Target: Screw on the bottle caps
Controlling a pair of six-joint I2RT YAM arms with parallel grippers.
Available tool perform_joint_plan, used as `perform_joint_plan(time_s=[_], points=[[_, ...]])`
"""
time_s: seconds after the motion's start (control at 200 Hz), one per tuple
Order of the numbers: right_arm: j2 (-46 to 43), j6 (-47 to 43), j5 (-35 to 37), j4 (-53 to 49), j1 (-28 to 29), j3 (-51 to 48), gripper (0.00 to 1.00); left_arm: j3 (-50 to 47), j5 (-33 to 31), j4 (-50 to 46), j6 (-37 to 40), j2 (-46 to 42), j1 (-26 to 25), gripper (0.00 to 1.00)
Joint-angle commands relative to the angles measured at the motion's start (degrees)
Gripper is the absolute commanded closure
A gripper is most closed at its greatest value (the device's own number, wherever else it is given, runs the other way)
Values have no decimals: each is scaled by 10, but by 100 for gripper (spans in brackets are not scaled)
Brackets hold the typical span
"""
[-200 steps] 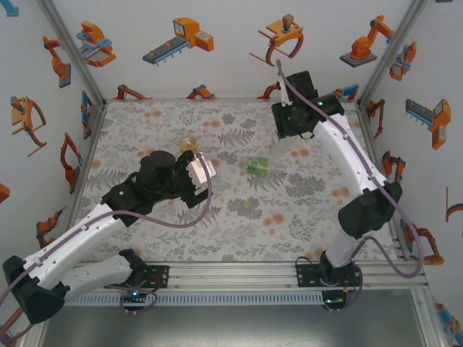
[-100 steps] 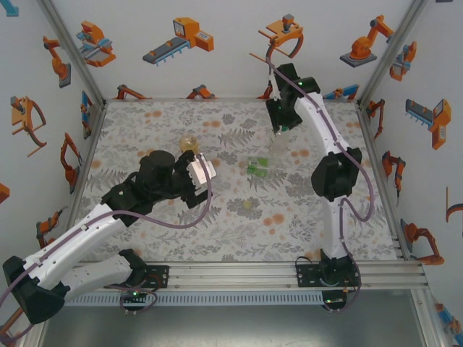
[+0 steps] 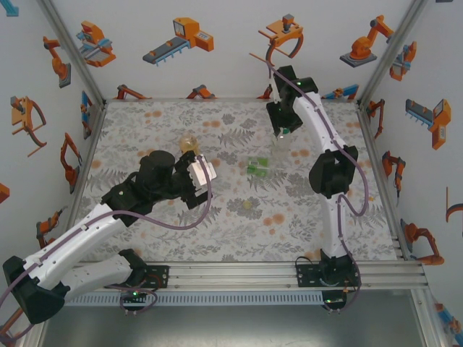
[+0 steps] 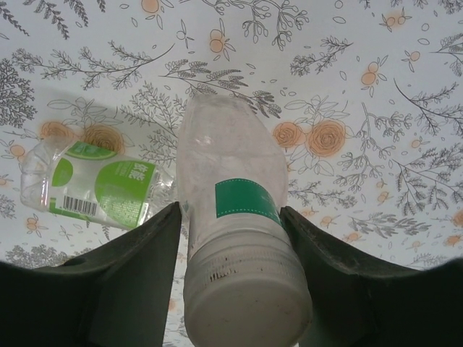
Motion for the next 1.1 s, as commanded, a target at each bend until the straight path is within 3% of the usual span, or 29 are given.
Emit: perform_joint_plan(time_s=[0.0, 0.155, 0.601, 0.841, 1.096], points=[[5, -6, 18, -21, -3, 28, 44, -3, 14, 1, 11, -2, -1, 22], [-8, -9, 25, -24, -3, 43, 38, -3, 13, 0, 11, -5, -2, 22], [-87, -24, 19, -36, 5, 42, 38, -3, 14, -1, 11, -8, -3, 22], [-180, -20, -14, 23, 5, -77, 38, -1, 47, 0, 10, 2, -3, 22], [-321, -34, -67, 138, 6, -285, 39, 14, 81, -7, 16, 30, -6, 22]])
